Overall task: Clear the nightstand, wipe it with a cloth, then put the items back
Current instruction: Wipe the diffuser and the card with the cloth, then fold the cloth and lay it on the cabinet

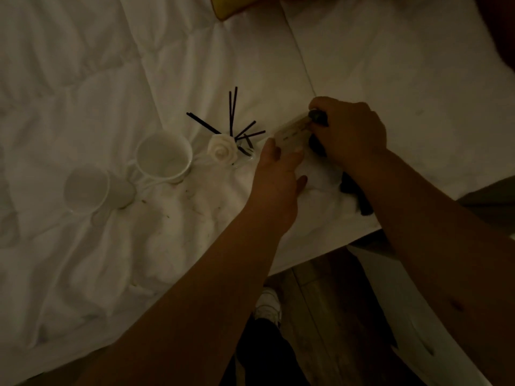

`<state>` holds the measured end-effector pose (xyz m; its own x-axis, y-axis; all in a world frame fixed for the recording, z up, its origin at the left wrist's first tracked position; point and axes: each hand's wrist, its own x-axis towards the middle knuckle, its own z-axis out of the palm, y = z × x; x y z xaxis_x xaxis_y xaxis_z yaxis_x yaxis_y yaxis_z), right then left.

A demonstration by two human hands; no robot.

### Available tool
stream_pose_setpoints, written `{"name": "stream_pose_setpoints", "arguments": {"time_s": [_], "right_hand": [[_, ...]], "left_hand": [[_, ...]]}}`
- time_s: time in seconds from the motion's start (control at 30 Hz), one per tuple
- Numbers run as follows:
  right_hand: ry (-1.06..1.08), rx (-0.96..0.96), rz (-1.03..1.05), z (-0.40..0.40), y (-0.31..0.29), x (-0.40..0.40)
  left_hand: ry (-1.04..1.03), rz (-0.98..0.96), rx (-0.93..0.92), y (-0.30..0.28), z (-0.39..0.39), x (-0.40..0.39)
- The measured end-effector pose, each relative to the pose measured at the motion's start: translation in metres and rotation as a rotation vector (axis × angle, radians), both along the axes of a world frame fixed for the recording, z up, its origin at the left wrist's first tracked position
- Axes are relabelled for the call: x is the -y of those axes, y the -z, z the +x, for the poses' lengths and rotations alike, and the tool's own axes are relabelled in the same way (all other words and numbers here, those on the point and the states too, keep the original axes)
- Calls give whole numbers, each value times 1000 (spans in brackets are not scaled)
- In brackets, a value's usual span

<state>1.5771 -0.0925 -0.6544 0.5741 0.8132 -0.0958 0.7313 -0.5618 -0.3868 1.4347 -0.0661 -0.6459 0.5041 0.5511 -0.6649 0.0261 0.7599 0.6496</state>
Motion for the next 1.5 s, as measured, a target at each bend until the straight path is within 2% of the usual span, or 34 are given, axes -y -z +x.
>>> {"name": "stream_pose_setpoints", "arguments": {"time_s": [0.17,0.37,0.43,0.6,0.67,0.77,0.93,1.07,1.2,1.33,1.43,1.5], "right_hand": [[42,-192,-121,2,5,7],[142,-442,77,-18,-54,35],[176,-550,118,-31,-92,49],[120,-1027,350,-73,-200,82],[30,-1159,390,-91,-240,86],[-71,-1281,403,-118,-296,83],[-113,-1159,339,-153,-365,68],[-140,-1217,340,-180,-401,50],[-297,-1251,308,-222,-433,17],[-427,-1201,260,-285,-468,-24],[-523,-1194,242,-333,-486,-48],[-559,-1273,255,-367,-493,-61]], "left_hand": [[-4,18,-63,-5,-4,2],[160,48,-90,-38,-35,12],[268,116,-112,-67,-47,17],[464,374,-48,-163,-86,18],[489,439,-14,-207,-103,13],[395,553,-39,-267,-128,6],[182,581,-36,-344,-179,-4],[54,668,-55,-390,-224,-7],[-51,893,-266,-438,-280,-13],[-211,1020,-392,-475,-348,-25],[-294,1079,-357,-489,-404,-31],[-425,1027,-169,-492,-440,-33]]}}
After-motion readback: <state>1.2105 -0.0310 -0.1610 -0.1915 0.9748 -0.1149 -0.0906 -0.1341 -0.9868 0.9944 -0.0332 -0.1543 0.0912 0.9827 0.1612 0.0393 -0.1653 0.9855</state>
